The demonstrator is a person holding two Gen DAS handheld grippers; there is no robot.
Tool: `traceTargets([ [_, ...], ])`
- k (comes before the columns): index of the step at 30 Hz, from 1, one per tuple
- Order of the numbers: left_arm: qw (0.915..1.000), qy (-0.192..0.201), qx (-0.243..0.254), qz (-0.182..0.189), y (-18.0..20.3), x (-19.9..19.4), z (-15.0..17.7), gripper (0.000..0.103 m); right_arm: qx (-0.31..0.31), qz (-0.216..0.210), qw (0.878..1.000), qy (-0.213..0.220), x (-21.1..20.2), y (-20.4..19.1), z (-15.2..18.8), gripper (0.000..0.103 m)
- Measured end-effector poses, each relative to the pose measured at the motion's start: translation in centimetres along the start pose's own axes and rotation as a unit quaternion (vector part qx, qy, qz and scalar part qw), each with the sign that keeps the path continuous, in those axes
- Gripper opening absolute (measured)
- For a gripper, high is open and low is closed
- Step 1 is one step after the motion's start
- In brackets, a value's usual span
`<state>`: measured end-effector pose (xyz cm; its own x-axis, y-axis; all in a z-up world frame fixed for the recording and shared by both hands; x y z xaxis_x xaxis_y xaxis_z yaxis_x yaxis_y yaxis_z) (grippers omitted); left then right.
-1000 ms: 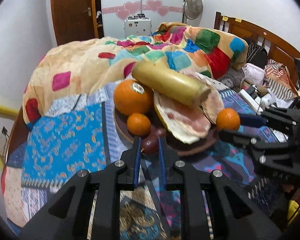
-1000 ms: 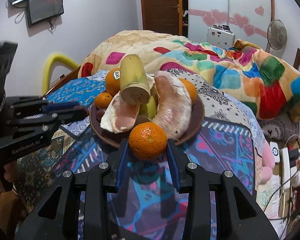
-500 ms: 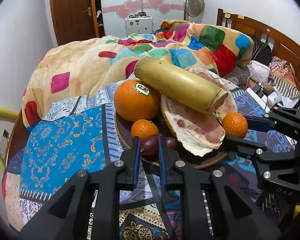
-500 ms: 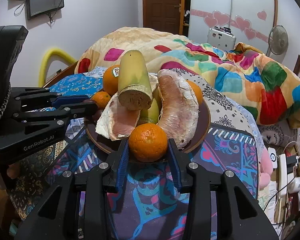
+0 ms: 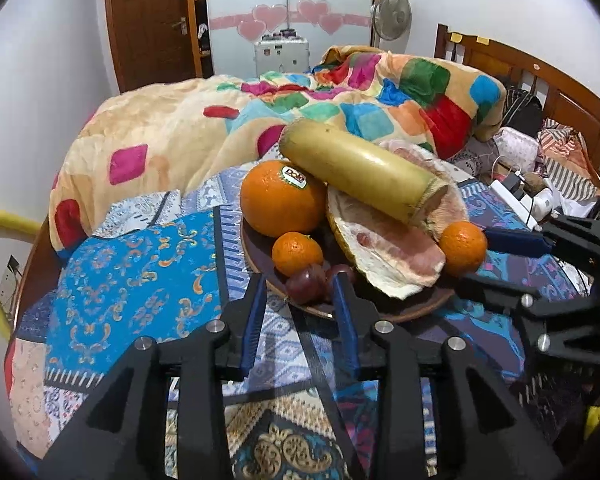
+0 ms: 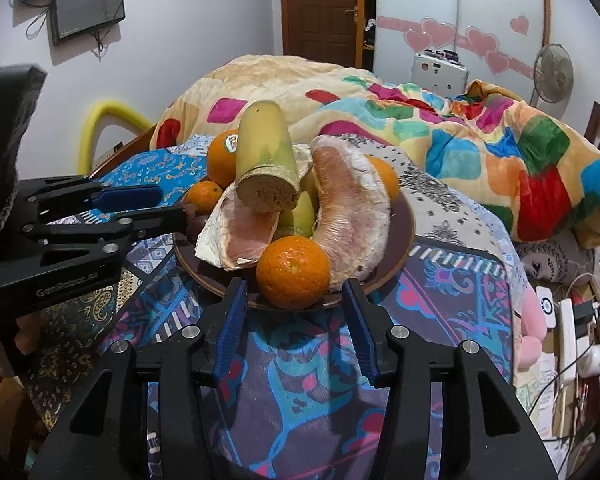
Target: Organize fruits
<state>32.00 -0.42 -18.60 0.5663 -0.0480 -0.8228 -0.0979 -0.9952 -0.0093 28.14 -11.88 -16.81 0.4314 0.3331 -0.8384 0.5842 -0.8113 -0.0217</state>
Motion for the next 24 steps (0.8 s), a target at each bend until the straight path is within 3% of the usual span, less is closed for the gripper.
traceTargets([
  [5,0.9994,0.034,-0.005,0.002,0.3,-4.3,0.6,0.034,0.012,0.005,0.999,0.032,-3.2,0.3,-0.1,0.045],
  [12,0.9933,0.114,-0.015,-0.008,1.7,-13.8,1.3,0.035,0.019,0.032,0.992,0.12,-12.4,-0.7,-0.1,0.046],
  [20,0.9751,0.221,-0.02,-0.003,4.2,-25.1,3.0,0.052,0.037,0.031,0.975,0.217,-22.6,-2.7,1.3,0.046],
  [24,0.9679,0.25,-0.019,0.006,5.2,-28.5,4.4,0.06,0.043,0.034,0.964,0.259,-26.5,-4.2,2.4,0.059],
])
Point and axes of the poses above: each gripper's, at about its wrist camera, not at the fingertips, and x roughly the way its jaws point, y to its right, z to its underside, the point moved 10 cm from there along x, roughly the way its jaws point, and after that the axes turned 11 degrees about -y, right-handed, at the moved point
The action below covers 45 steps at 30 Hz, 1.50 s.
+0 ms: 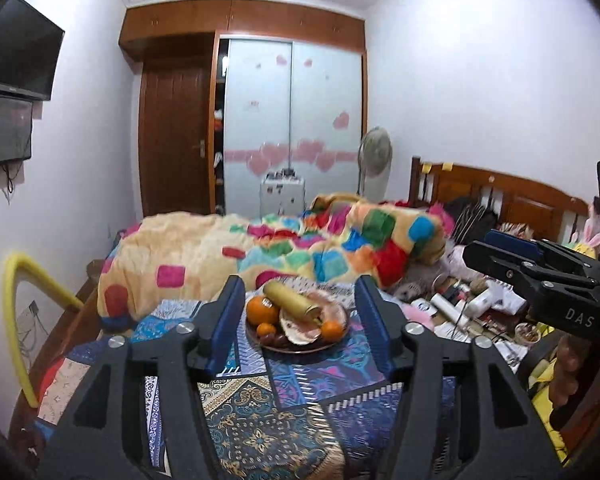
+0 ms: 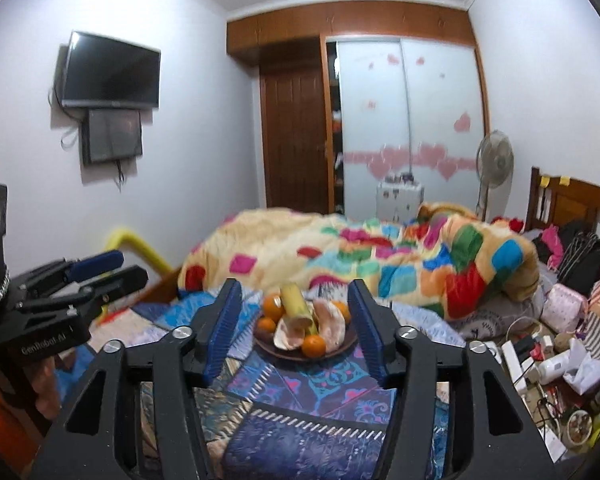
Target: Organize fruits
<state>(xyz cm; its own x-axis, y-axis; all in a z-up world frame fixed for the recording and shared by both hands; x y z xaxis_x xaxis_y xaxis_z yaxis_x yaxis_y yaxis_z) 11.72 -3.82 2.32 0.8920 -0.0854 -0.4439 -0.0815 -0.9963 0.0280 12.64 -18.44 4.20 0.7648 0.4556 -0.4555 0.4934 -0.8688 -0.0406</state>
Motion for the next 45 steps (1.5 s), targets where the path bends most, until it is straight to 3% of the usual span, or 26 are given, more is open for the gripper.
traceTargets([
  [3,0.9998,0.022,0.001,-0.001,0.5,-2.4,0.1,0.074,-0.005,0.02,0.999,0.032,-2.4,-0.8,-0.3,0.078],
  [10,0.9989,0.045,0.0,-0.009,0.8,-5.5,0.6,0.097,-0.001,0.048,0.996,0.07,-4.6,-2.1,-0.3,0.103],
  [17,0.9982,0.055,-0.013,-0.02,0.2,-6.8,0.8,0.102,-0.009,0.059,0.995,0.077,-5.5,-2.5,0.2,0.103],
  [45,0.9986,0.042,-0.011,-0.031,0.1,-6.2,1.9,0.102,-0.006,0.048,0.995,0.084,-6.3,-3.1,0.8,0.103],
])
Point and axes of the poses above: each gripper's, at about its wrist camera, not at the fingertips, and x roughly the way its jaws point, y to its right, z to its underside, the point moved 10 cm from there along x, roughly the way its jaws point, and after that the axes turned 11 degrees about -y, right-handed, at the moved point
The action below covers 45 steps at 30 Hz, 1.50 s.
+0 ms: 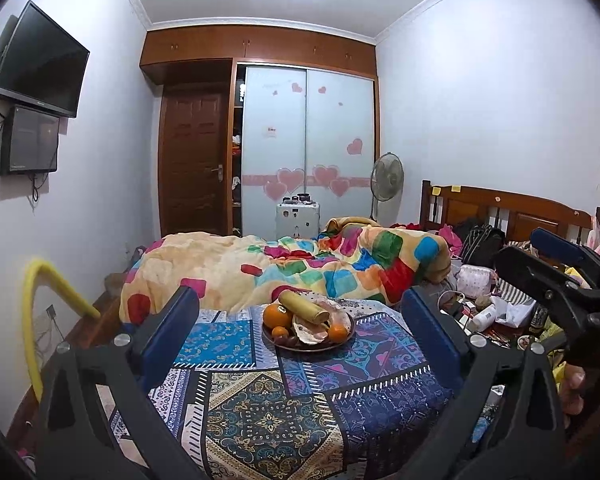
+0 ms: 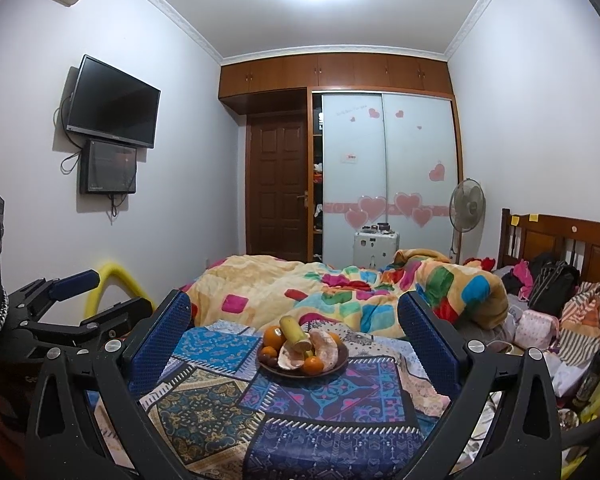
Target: Organize fruits
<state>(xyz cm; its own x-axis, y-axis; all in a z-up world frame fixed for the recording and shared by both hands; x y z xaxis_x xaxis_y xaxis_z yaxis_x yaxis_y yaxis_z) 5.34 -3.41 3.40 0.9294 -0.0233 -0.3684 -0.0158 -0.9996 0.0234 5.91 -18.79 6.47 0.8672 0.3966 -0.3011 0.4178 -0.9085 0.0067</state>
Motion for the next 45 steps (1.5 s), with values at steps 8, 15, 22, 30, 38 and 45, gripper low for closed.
traceTargets([
  [8,1.0,-0.001,0.002,0.001,0.08,0.02,-0.02,0.102,0.001,0.0,1.0,0.003,-0.25,-0.09,-0.24,0.103],
  [15,1.0,-0.001,0.0,0.002,0.16,0.01,-0.05,0.103,0.001,-0.001,1.0,0.003,-0.44,-0.08,-0.31,0.103],
  [22,1.0,-0.002,0.006,0.006,0.62,0.06,-0.08,0.103,0.003,-0.002,1.0,0.006,-0.61,-0.13,-0.54,0.103],
  [30,1.0,0.0,0.007,0.007,0.58,-0.1,-0.08,0.103,0.003,-0.002,1.0,0.005,-0.6,-0.17,-0.57,0.103],
  [38,0.9999,-0.005,0.004,0.011,0.66,-0.15,0.04,0.103,0.001,-0.002,1.0,0.005,-0.56,-0.03,-0.61,0.103],
  [45,0.9999,-0.005,0.003,0.011,0.46,-0.19,0.07,0.103,0.004,-0.004,1.0,0.002,-0.45,0.05,-0.39,0.103],
])
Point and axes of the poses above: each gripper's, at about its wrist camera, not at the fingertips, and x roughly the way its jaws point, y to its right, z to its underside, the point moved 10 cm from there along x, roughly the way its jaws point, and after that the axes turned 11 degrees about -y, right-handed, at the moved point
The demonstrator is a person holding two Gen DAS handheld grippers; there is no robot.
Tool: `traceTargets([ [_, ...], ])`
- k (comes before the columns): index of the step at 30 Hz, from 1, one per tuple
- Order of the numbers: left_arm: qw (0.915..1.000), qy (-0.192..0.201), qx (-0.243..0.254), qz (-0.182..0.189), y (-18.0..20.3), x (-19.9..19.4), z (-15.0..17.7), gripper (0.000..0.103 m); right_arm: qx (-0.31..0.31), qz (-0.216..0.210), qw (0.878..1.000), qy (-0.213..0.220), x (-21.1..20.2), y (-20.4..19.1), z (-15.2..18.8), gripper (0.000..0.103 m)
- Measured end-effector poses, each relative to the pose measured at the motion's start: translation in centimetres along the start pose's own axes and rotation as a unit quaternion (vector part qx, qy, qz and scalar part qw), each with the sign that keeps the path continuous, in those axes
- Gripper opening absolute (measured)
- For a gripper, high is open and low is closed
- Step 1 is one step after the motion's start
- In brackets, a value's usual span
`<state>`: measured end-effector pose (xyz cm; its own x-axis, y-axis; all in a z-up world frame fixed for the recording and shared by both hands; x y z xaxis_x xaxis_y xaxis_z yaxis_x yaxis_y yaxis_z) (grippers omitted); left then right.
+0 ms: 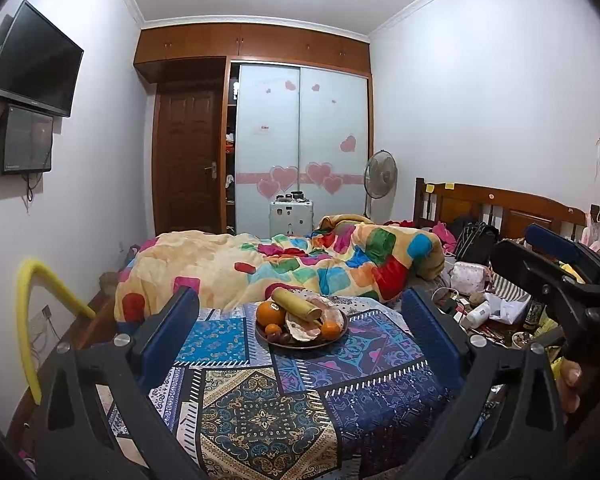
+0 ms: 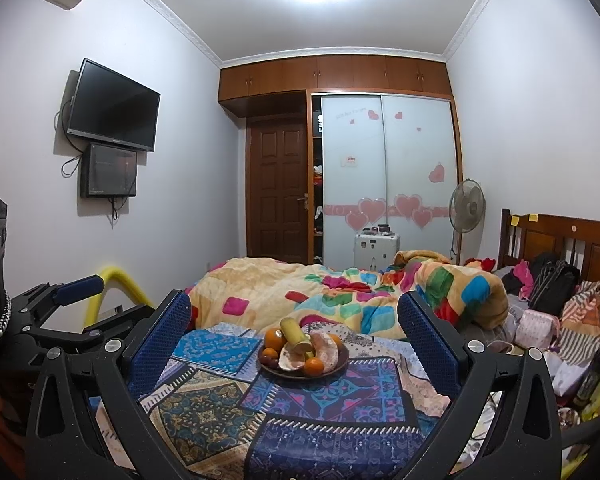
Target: Organize fruits
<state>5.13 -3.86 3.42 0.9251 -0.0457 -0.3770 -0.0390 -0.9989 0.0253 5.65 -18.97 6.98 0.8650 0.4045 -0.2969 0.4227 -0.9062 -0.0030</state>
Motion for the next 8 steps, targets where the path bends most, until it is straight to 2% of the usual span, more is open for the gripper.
traceTargets([
  [8,1.0,-0.002,-0.002,0.005,0.09,0.02,0.1,0.103,0.005,-0.005,1.0,-0.007,0.33,0.27,0.38,0.103],
])
Point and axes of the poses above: each gripper's, at about its wrist camera, not at the fingertips, and x roughly the way its jaws point, y to its right, z to its underside, the point moved 10 cm from there along x, roughly the way its jaws point, and after that the axes turned 11 degrees about -y, right-handed, at the moved point
